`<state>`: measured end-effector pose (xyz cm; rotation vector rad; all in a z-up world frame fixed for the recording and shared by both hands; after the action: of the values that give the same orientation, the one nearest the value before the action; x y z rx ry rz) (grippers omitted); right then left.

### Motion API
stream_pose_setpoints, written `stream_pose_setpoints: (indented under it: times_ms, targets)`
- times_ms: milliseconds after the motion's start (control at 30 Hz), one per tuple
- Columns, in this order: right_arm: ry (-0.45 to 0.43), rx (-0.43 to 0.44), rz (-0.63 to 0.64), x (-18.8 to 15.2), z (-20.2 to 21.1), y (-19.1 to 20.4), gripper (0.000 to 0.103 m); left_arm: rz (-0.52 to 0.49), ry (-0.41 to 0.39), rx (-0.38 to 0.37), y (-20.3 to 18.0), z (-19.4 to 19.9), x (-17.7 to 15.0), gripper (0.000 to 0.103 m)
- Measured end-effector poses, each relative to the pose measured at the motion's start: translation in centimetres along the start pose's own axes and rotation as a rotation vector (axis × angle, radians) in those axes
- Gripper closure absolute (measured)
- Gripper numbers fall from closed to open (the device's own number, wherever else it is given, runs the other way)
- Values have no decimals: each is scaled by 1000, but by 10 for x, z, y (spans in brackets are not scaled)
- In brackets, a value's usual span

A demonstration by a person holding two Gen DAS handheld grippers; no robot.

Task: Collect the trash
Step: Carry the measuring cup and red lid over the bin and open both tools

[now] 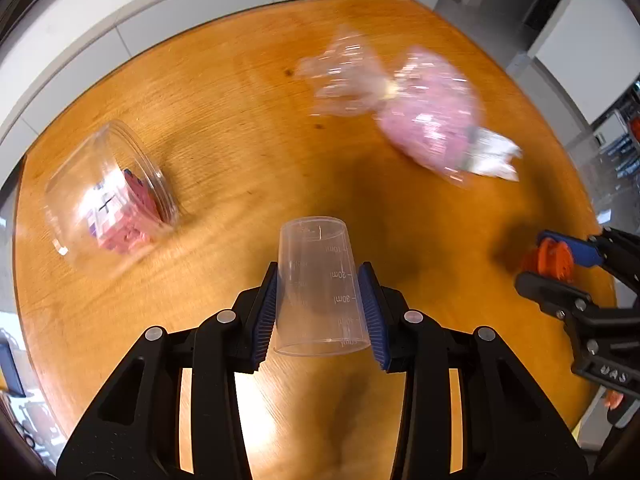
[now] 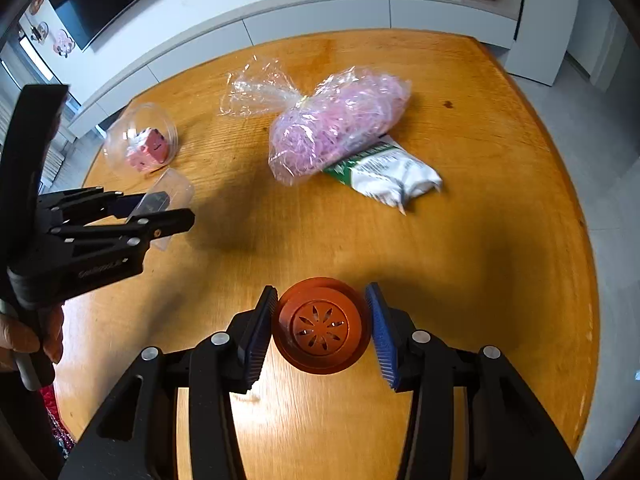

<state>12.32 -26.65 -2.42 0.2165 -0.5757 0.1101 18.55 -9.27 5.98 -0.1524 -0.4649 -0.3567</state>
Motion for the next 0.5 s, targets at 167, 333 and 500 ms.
stream_pose_setpoints:
  times_ms: [167, 333, 500]
  targets:
    - [-30, -12, -28, -32, 45, -7, 56, -54, -38, -34, -38, 35, -18, 64]
    - [-62, -35, -63, -63, 88, -29, 56, -109, -70, -71, -92, 66, -41, 64]
    - [-98, -75, -109, -109, 134, -64, 56, -197, -106, -126, -151, 84, -58, 64]
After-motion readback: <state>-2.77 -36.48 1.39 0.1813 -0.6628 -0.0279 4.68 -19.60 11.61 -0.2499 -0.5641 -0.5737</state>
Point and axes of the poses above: each gripper's, at about its wrist camera, not at the fingertips, and z roughly against the way its jaws point, y to its left, x to its top, the point moved 1 cm from there along -z, roughly the way its jaws point, and after that the axes turned 7 degrees about -y, right-handed, at the moved point
